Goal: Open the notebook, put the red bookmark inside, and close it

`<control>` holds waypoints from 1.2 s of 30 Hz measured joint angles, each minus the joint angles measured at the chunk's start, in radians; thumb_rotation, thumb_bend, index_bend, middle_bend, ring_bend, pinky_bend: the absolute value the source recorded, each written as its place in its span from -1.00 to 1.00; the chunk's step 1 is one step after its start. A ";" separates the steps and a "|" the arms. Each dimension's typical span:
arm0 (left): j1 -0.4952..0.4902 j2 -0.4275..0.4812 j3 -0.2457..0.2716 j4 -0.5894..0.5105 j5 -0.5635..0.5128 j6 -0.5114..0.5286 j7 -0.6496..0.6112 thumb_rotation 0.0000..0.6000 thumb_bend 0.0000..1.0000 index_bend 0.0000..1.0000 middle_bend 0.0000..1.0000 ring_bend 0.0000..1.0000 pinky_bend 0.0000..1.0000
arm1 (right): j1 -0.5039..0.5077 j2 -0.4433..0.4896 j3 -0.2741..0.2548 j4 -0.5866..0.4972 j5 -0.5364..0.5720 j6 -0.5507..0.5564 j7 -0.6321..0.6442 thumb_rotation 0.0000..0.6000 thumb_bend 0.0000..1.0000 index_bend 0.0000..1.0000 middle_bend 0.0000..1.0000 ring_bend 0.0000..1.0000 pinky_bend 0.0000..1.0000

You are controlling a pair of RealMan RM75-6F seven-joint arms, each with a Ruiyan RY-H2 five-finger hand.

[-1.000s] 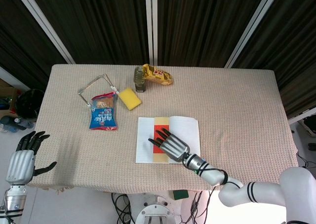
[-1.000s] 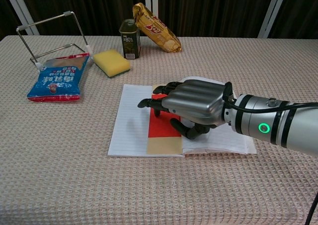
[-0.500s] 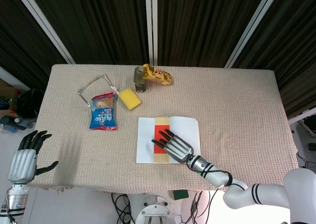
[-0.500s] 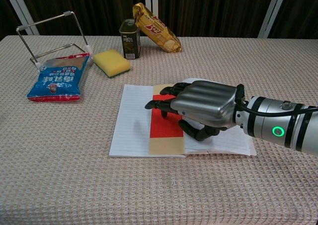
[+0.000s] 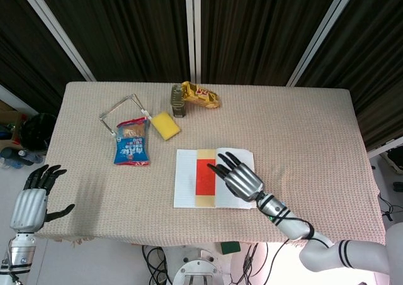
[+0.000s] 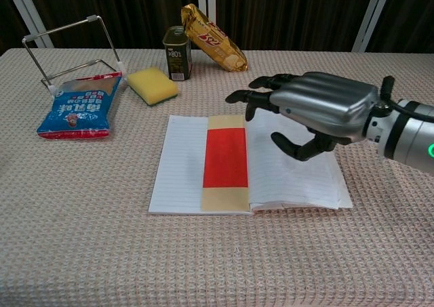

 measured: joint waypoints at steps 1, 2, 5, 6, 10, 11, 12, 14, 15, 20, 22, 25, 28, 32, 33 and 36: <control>-0.001 -0.001 0.000 0.000 0.000 -0.001 0.000 1.00 -1.00 -0.56 -0.69 -0.84 -0.77 | -0.017 0.022 -0.004 -0.009 0.003 0.015 0.017 1.00 0.24 -1.00 -0.60 -0.98 -0.84; -0.003 -0.001 0.000 0.000 0.001 -0.002 0.000 1.00 -1.00 -0.56 -0.69 -0.84 -0.77 | -0.034 0.045 -0.008 -0.019 0.007 0.030 0.035 1.00 0.24 -1.00 -0.60 -0.98 -0.84; -0.008 -0.004 -0.001 -0.003 0.006 -0.005 0.004 1.00 -1.00 -0.56 -0.69 -0.84 -0.77 | -0.086 0.114 -0.025 -0.040 0.024 0.064 0.109 1.00 0.25 -1.00 -0.60 -0.98 -0.84; -0.010 -0.005 -0.001 -0.004 0.006 -0.007 0.006 1.00 -1.00 -0.56 -0.69 -0.84 -0.77 | -0.103 0.131 -0.032 -0.043 0.032 0.069 0.142 1.00 0.25 -1.00 -0.60 -0.98 -0.84; -0.018 -0.012 -0.005 -0.014 0.014 -0.009 0.013 1.00 -1.00 -0.56 -0.69 -0.84 -0.77 | -0.142 0.149 -0.055 -0.028 0.055 0.059 0.252 1.00 0.26 -1.00 -0.56 -1.00 -0.96; -0.019 -0.015 -0.005 -0.016 0.017 -0.009 0.016 1.00 -1.00 -0.56 -0.69 -0.84 -0.77 | -0.148 0.148 -0.059 -0.018 0.059 0.051 0.276 1.00 0.26 -1.00 -0.56 -1.00 -1.00; -0.020 -0.016 -0.004 -0.018 0.020 -0.009 0.020 1.00 -1.00 -0.56 -0.69 -0.84 -0.77 | -0.155 0.142 -0.065 -0.001 0.064 0.035 0.305 1.00 0.26 -1.00 -0.56 -1.00 -1.00; -0.021 -0.017 -0.001 -0.021 0.023 -0.010 0.028 1.00 -1.00 -0.56 -0.69 -0.84 -0.77 | -0.161 0.126 -0.071 0.029 0.067 0.010 0.343 1.00 0.26 -1.00 -0.56 -1.00 -1.00; -0.021 -0.017 0.000 -0.023 0.023 -0.010 0.031 1.00 -1.00 -0.56 -0.69 -0.84 -0.77 | -0.164 0.111 -0.073 0.048 0.067 -0.002 0.366 1.00 0.26 -1.00 -0.56 -1.00 -1.00; -0.011 -0.012 0.002 -0.022 0.015 0.002 0.025 1.00 -1.00 -0.56 -0.69 -0.84 -0.77 | -0.175 0.060 -0.074 0.107 0.052 -0.028 0.427 1.00 0.26 -1.00 -0.56 -1.00 -1.00; -0.008 -0.010 0.003 -0.019 0.013 0.003 0.020 1.00 -1.00 -0.56 -0.69 -0.84 -0.77 | -0.180 0.047 -0.073 0.124 0.045 -0.032 0.443 1.00 0.26 -1.00 -0.56 -1.00 -1.00; -0.007 -0.009 0.004 -0.016 0.011 0.004 0.018 1.00 -1.00 -0.56 -0.69 -0.84 -0.77 | -0.183 0.032 -0.070 0.141 0.029 -0.032 0.469 1.00 0.26 -1.00 -0.56 -1.00 -1.00; -0.006 -0.007 0.004 -0.018 0.015 0.008 0.019 1.00 -1.00 -0.56 -0.69 -0.84 -0.77 | -0.183 0.017 -0.064 0.150 0.002 -0.023 0.499 1.00 0.26 -1.00 -0.56 -1.00 -1.00; -0.005 -0.005 0.005 -0.020 0.014 0.009 0.020 1.00 -1.00 -0.56 -0.69 -0.84 -0.77 | -0.180 0.003 -0.051 0.156 -0.038 -0.002 0.525 1.00 0.26 -1.00 -0.57 -1.00 -1.00; -0.005 -0.005 0.005 -0.020 0.012 0.009 0.018 1.00 -1.00 -0.56 -0.69 -0.84 -0.77 | -0.177 0.002 -0.046 0.153 -0.049 0.005 0.528 1.00 0.26 -1.00 -0.57 -1.00 -1.00; -0.003 -0.004 0.005 -0.018 0.008 0.008 0.013 1.00 -1.00 -0.56 -0.69 -0.84 -0.77 | -0.170 0.002 -0.037 0.134 -0.071 0.018 0.530 1.00 0.25 -1.00 -0.57 -1.00 -1.00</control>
